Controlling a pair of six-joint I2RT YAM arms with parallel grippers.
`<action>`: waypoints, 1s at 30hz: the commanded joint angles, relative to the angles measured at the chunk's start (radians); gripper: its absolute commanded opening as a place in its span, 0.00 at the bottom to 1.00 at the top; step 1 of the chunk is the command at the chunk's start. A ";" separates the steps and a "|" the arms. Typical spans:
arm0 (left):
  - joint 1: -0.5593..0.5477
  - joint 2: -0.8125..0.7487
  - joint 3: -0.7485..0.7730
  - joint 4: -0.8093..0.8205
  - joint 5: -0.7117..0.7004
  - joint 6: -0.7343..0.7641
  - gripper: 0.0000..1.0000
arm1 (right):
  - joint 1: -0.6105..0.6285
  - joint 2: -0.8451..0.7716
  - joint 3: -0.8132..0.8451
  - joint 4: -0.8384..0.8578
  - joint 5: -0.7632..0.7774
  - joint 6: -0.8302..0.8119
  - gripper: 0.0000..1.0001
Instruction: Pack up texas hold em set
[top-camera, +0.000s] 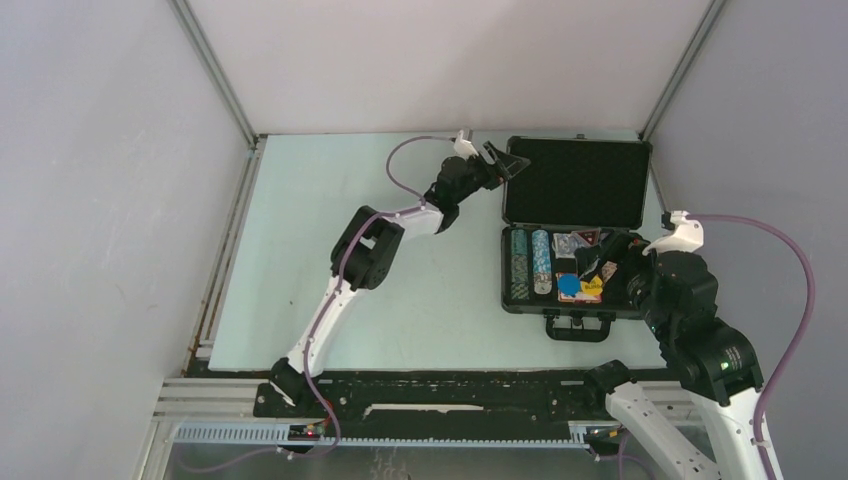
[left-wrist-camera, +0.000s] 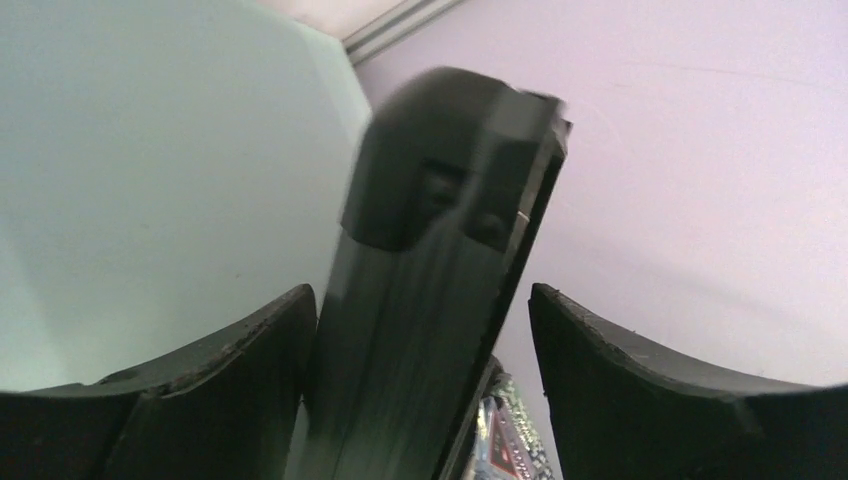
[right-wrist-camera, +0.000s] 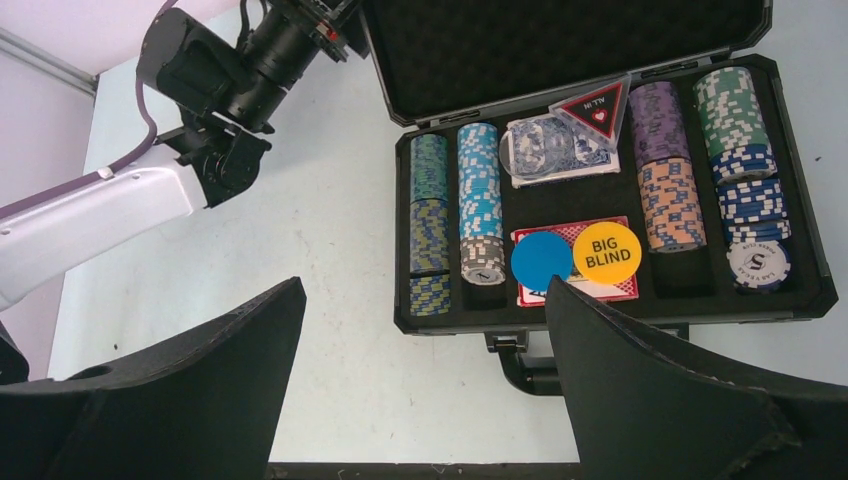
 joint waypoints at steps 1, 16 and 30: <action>-0.011 -0.052 0.042 0.254 0.123 -0.010 0.80 | -0.007 -0.003 -0.001 0.032 0.009 -0.016 0.99; -0.118 -0.458 -0.464 0.342 0.088 0.410 0.69 | -0.006 -0.094 0.079 -0.063 -0.014 0.030 1.00; -0.209 -0.663 -0.764 0.352 0.033 0.435 0.98 | -0.006 -0.140 0.151 -0.147 -0.041 0.058 0.99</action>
